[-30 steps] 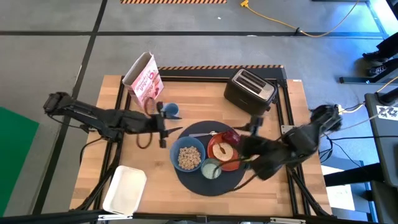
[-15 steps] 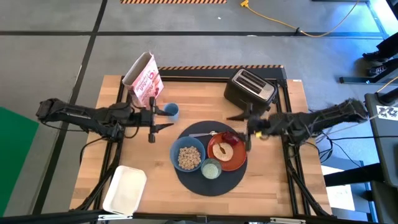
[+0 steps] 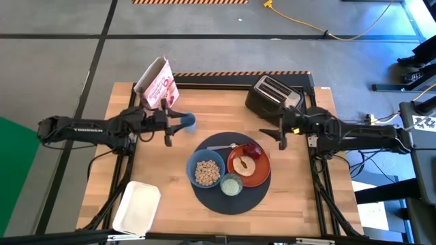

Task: Arrange a breakfast setting
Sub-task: Return to Home Position

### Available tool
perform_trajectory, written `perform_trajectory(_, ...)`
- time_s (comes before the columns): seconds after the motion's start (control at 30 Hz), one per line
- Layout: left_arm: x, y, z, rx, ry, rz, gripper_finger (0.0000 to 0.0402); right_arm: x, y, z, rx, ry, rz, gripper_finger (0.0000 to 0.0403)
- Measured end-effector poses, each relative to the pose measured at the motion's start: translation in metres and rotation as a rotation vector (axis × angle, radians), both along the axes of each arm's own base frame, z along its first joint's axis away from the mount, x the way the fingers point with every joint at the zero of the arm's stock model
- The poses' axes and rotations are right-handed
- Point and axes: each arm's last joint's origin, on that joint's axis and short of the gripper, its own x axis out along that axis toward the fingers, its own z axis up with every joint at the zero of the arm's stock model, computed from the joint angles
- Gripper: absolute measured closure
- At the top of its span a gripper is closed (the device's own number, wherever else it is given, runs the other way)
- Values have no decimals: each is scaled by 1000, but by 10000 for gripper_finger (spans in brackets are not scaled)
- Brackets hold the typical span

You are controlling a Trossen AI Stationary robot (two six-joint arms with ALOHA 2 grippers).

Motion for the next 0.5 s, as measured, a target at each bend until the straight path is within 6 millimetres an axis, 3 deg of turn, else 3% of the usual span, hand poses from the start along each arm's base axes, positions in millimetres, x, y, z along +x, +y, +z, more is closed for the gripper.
perform_trajectory(0.13,-18,2,-24,-54,-26,-19,239,-20,2,-22,42,-64,-18,169)
perform_trajectory(0.5,-51,-1,-49,-151,-112,-7,239,-48,4,-66,211,-60,-95,169)
